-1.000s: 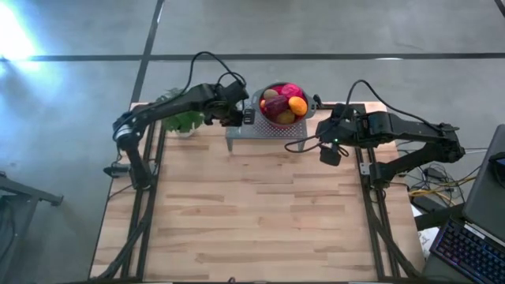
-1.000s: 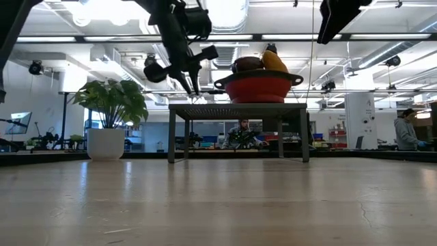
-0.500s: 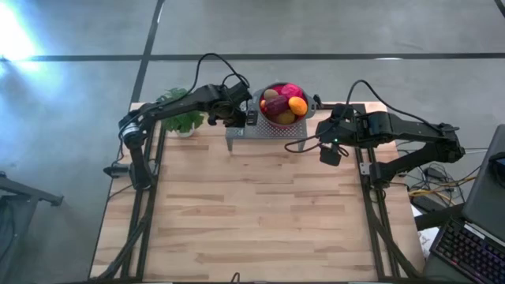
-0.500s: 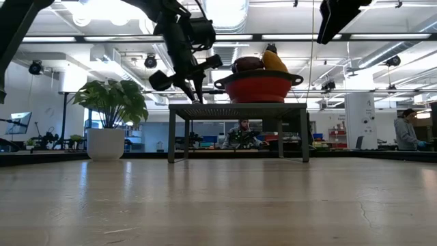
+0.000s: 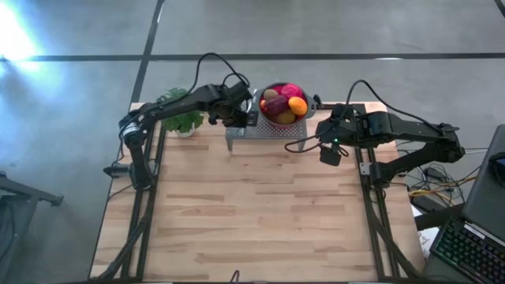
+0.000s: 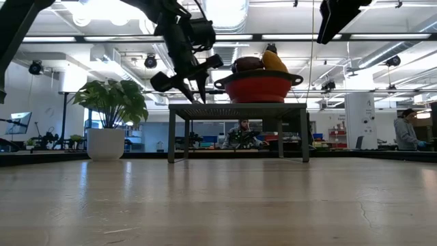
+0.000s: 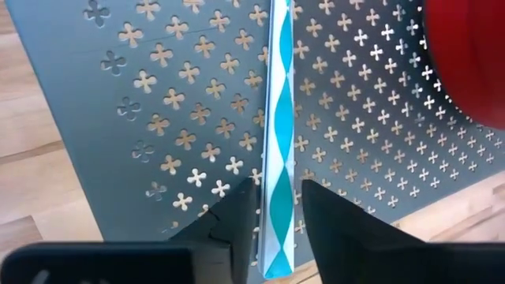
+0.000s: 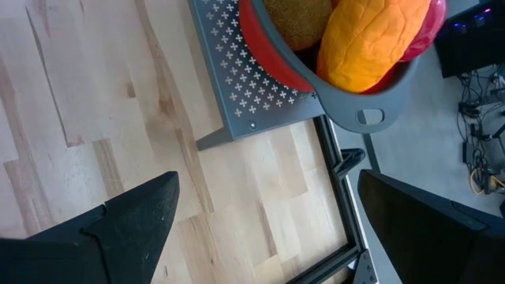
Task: Pick & Place Fruit
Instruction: Put the table knife on the shelf, then return to Home Position
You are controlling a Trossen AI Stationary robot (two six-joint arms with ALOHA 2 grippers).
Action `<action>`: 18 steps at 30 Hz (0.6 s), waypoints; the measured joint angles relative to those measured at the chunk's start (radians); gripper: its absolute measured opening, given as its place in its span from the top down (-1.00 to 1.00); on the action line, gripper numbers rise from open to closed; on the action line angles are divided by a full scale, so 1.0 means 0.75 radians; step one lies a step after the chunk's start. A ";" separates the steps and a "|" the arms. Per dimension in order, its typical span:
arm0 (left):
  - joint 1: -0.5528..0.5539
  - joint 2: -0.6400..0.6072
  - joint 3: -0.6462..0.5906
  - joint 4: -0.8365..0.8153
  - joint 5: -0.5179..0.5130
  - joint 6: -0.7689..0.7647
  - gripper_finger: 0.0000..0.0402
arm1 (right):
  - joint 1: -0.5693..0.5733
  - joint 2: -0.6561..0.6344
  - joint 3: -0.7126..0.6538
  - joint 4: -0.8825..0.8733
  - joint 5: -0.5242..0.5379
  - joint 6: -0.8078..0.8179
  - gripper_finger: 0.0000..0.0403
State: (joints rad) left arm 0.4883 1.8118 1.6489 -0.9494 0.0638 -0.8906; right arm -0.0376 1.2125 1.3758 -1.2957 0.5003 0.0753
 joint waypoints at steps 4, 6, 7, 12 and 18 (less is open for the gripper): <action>0.011 0.000 0.003 0.000 0.024 0.000 0.32 | 0.000 0.000 0.000 0.000 0.000 0.000 -0.91; 0.023 0.000 0.018 -0.013 0.052 0.005 0.27 | 0.000 0.000 0.000 0.000 0.000 0.000 -0.91; 0.029 -0.003 0.025 -0.016 0.065 0.005 0.25 | 0.000 0.000 0.000 0.000 0.000 0.000 -0.91; 0.043 -0.054 0.084 -0.072 0.082 0.037 0.22 | 0.000 0.000 0.000 -0.001 0.000 0.000 -0.91; 0.031 -0.197 0.138 -0.204 0.014 0.103 0.22 | 0.000 0.000 0.000 0.009 -0.001 0.019 -0.91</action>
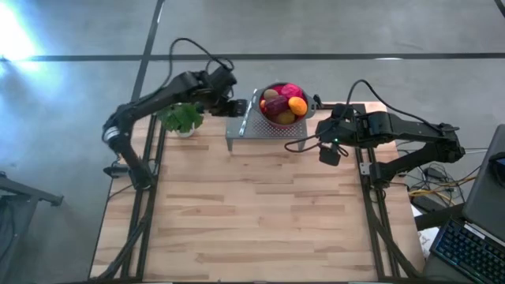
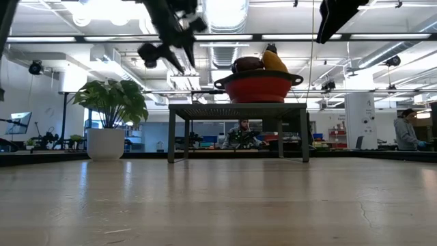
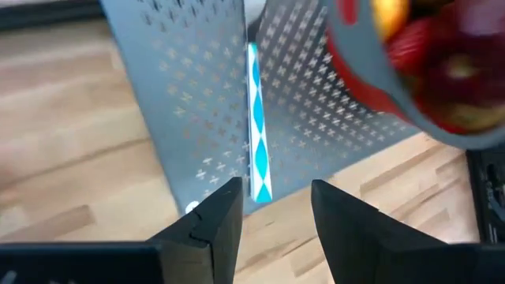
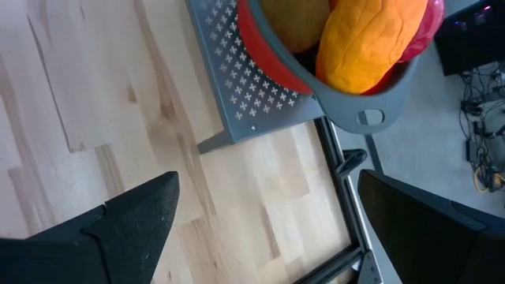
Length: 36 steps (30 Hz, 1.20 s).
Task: Pick & Place Fruit
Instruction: Return to Home Position
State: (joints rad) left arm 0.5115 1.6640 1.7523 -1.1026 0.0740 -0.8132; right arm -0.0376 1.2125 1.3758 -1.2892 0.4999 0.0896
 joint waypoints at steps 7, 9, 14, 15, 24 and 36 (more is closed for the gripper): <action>-0.150 -0.218 -0.015 -0.076 -0.264 0.112 0.24 | 0.000 0.000 0.000 0.072 -0.001 0.011 -0.91; -0.234 -0.270 -0.040 -0.063 -0.367 0.153 0.27 | 0.001 0.000 0.000 0.082 -0.010 0.032 -0.88; -0.544 -0.373 -0.170 0.020 -0.695 0.230 0.47 | 0.004 -0.001 -0.011 0.130 -0.169 0.071 -0.57; -0.618 -0.393 -0.207 0.048 -0.767 0.247 0.54 | 0.009 -0.001 -0.015 0.140 -0.214 0.080 -0.46; -1.247 -0.661 -0.718 0.517 -1.201 0.420 0.96 | 0.114 -0.069 -0.249 0.221 -0.296 0.117 0.75; -1.354 -1.205 -1.508 1.474 -0.814 1.058 0.98 | 0.166 -0.497 -0.806 0.871 -0.456 0.029 0.96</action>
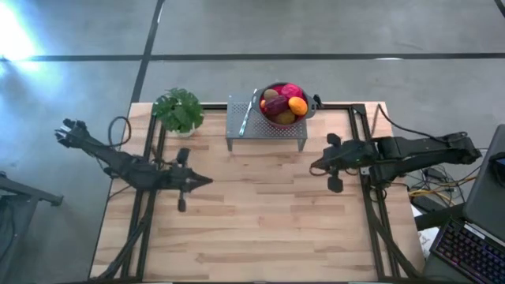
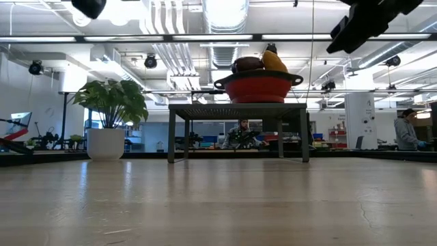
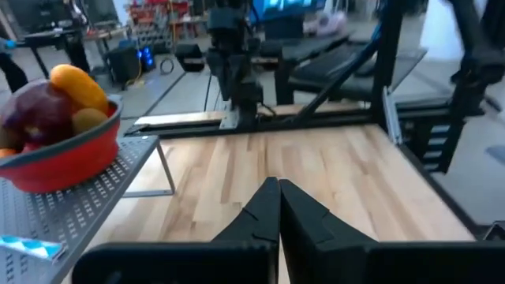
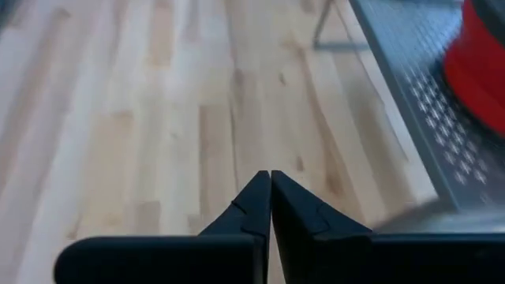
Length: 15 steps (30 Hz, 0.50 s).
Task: Pick & Place Fruit
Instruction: Return to Home Position
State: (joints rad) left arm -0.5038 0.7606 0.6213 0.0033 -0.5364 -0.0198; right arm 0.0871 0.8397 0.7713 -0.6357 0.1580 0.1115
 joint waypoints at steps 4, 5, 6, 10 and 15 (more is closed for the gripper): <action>0.001 -0.213 -0.143 0.031 0.034 0.004 0.99 | -0.036 -0.111 -0.132 0.161 -0.074 -0.086 0.96; 0.001 -0.261 -0.177 0.031 0.037 0.012 0.99 | -0.050 -0.127 -0.163 0.202 -0.078 -0.106 0.96; 0.001 -0.306 -0.210 0.031 0.040 0.023 0.99 | -0.065 -0.140 -0.191 0.245 -0.086 -0.124 0.96; 0.003 -0.482 -0.340 0.031 0.043 0.056 0.99 | -0.151 -0.184 -0.274 0.385 -0.151 -0.199 0.96; 0.004 -0.696 -0.473 0.024 0.047 0.067 0.99 | -0.255 -0.268 -0.348 0.483 -0.238 -0.240 0.96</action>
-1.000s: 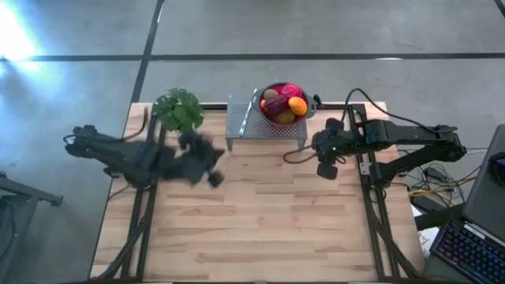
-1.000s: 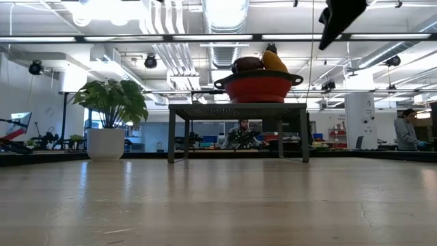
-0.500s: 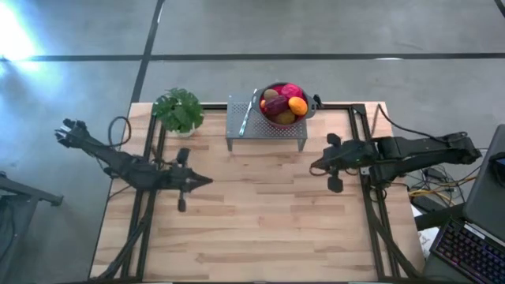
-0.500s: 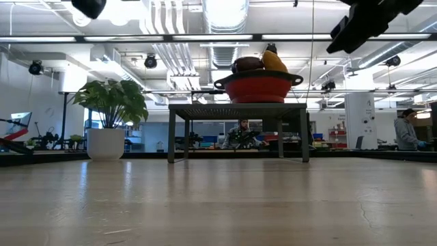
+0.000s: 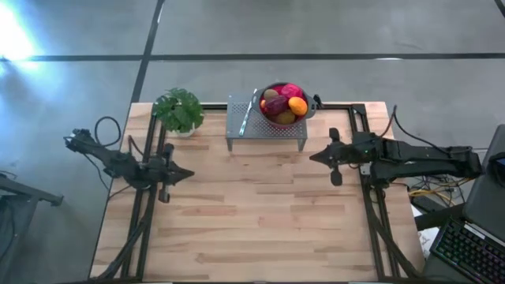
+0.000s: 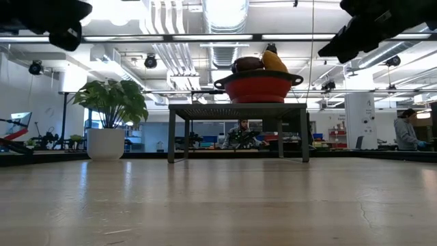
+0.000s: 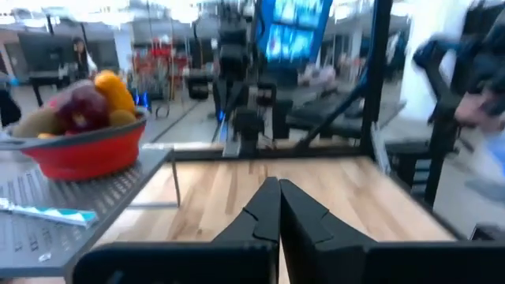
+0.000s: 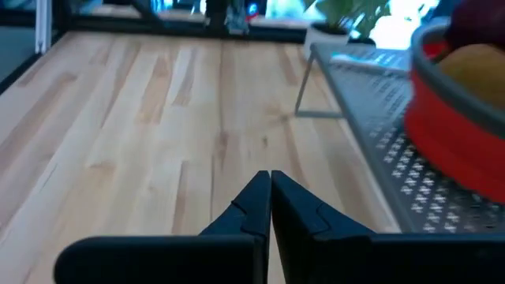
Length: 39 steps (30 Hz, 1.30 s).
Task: Pick & Place Fruit
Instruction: Return to Home Position
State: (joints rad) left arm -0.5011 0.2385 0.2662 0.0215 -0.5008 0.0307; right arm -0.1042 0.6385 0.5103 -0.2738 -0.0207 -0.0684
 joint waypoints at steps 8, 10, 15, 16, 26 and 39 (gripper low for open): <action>0.000 -0.256 -0.145 -0.034 0.025 0.145 0.99 | -0.046 -0.244 -0.150 0.134 -0.020 -0.054 0.96; 0.000 -0.298 -0.156 -0.021 0.028 0.182 0.98 | -0.046 -0.313 -0.182 0.131 -0.024 -0.053 0.96; 0.000 -0.318 -0.171 -0.121 0.035 0.161 0.98 | -0.045 -0.495 -0.273 0.129 -0.024 -0.041 0.96; 0.000 -0.318 -0.172 -0.134 0.035 0.143 0.98 | -0.045 -0.526 -0.291 0.127 -0.024 -0.031 0.96; 0.000 -0.318 -0.187 -0.174 0.013 0.105 0.98 | -0.045 -0.764 -0.438 0.123 -0.002 -0.017 0.96; 0.000 -0.318 -0.187 -0.351 0.006 -0.011 0.98 | -0.045 -0.851 -0.507 0.031 0.137 -0.017 0.96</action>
State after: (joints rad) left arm -0.5008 -0.0002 0.1261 -0.2415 -0.4963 0.0225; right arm -0.1383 0.0002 0.1302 -0.2502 0.0822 -0.0811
